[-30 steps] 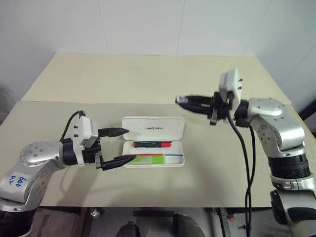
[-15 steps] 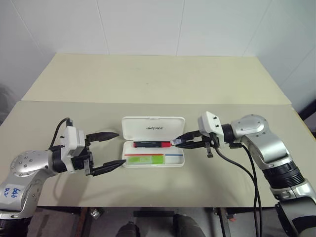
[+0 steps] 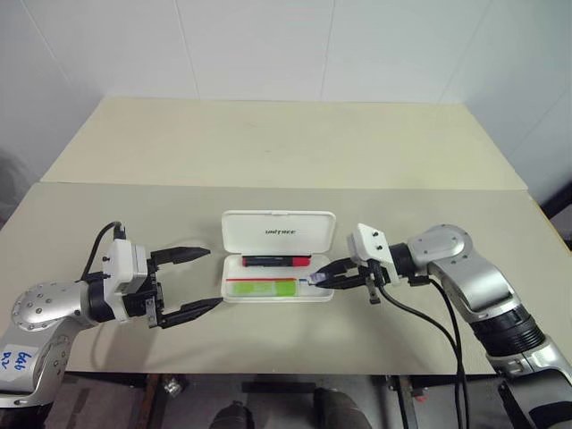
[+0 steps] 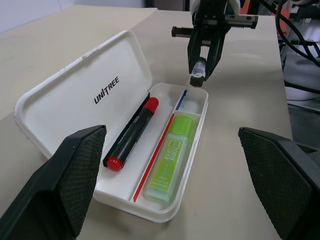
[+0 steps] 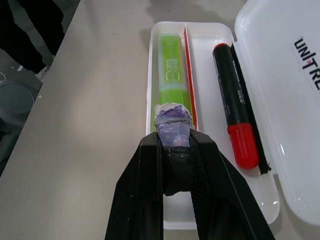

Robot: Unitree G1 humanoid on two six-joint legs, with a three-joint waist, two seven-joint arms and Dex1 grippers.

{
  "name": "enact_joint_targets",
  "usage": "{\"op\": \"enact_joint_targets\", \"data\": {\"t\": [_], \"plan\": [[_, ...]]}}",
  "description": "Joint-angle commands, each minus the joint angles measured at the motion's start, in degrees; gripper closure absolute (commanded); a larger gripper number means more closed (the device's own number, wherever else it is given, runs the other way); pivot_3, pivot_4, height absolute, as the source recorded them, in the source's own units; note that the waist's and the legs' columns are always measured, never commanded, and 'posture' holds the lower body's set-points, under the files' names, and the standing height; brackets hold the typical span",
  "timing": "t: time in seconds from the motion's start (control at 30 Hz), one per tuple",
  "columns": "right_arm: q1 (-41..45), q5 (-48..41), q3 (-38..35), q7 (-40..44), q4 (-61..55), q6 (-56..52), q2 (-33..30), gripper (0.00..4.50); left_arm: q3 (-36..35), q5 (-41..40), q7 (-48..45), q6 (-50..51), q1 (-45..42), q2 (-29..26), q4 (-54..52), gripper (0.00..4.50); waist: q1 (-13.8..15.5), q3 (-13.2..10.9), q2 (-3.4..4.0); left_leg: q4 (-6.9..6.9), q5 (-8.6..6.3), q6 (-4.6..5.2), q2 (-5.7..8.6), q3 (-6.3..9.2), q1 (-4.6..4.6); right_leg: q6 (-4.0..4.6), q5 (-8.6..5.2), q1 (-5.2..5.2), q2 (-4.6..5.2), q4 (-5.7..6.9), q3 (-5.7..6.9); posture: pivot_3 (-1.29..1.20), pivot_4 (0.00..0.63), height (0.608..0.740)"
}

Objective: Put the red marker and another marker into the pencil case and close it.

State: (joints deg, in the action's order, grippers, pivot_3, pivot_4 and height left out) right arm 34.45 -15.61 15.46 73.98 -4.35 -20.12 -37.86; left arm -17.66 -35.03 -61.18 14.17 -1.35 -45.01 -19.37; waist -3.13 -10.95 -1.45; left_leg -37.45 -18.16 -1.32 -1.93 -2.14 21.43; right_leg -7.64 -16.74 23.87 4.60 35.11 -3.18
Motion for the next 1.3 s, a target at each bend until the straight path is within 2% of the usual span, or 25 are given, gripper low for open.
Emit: {"op": "enact_joint_targets", "data": {"t": [0.03,0.43,0.47,0.8,0.9,1.03,1.23,1.3], "plan": [[0.14,0.5,0.2,-1.3,0.16,0.48,1.47,4.13,-1.05,-0.01,-0.3,-1.06,-0.34,-0.41,-0.37,0.0,-0.03,0.0,0.0,0.0,0.01,-0.01,0.0,0.0,-0.01,0.0,0.0,0.0,-0.01,0.0,0.0,0.0,0.15,0.74],[-0.02,3.25,0.92,-0.55,4.6,4.27,2.99,4.13,-1.35,0.25,-0.39,-0.96,-0.86,-0.94,-0.23,0.0,0.04,0.0,0.0,-0.18,0.01,-0.01,0.01,-0.01,-0.01,0.0,0.0,-0.02,-0.01,0.18,0.01,0.0,0.15,0.74],[0.15,3.66,1.02,-0.54,5.26,4.79,2.99,3.41,-1.32,0.31,-0.36,-0.97,-0.97,-0.97,-0.16,0.0,0.04,0.0,0.0,-0.22,0.01,-0.01,0.02,-0.02,-0.01,0.0,0.0,-0.02,-0.01,0.22,0.0,0.0,0.15,0.74],[1.57,2.66,-1.14,0.71,6.63,6.48,2.47,0.02,-0.87,1.01,0.16,-0.68,-2.04,-0.85,0.54,0.0,0.03,0.0,0.0,-0.48,0.01,-0.01,0.02,-0.05,-0.01,0.01,-0.01,-0.03,-0.02,0.32,0.0,0.0,0.15,0.74],[2.14,0.99,-3.07,0.21,6.74,6.45,3.02,0.02,-0.68,1.69,1.4,-0.19,-2.75,-0.66,1.0,0.0,0.07,0.0,0.0,-0.52,0.01,-0.01,0.02,-0.04,-0.01,0.01,-0.01,-0.04,-0.01,0.34,0.01,0.0,0.15,0.74],[2.14,-6.85,-9.29,0.37,4.72,5.3,5.0,0.02,-0.07,1.65,3.33,0.24,-5.0,0.48,1.94,0.0,0.08,0.0,0.0,-0.57,0.01,-0.02,0.02,-0.01,-0.03,0.01,0.0,-0.05,-0.02,0.42,0.0,0.0,0.15,0.74],[0.92,-9.07,-11.63,1.82,5.19,7.69,4.5,0.02,0.82,2.57,2.62,-2.11,-8.33,1.26,4.99,0.0,0.09,0.0,0.0,-0.56,0.0,-0.01,0.01,0.02,-0.06,0.0,0.0,-0.16,-0.01,0.46,0.06,0.0,0.15,0.74],[1.17,-8.8,-11.81,1.09,5.77,8.22,4.73,0.0,1.69,3.88,2.27,-3.34,-9.75,1.15,6.73,0.4,0.08,0.0,0.0,-0.56,0.0,-0.01,0.01,0.0,-0.06,0.0,0.0,-0.15,-0.01,0.46,0.06,0.0,0.15,0.74]]}}
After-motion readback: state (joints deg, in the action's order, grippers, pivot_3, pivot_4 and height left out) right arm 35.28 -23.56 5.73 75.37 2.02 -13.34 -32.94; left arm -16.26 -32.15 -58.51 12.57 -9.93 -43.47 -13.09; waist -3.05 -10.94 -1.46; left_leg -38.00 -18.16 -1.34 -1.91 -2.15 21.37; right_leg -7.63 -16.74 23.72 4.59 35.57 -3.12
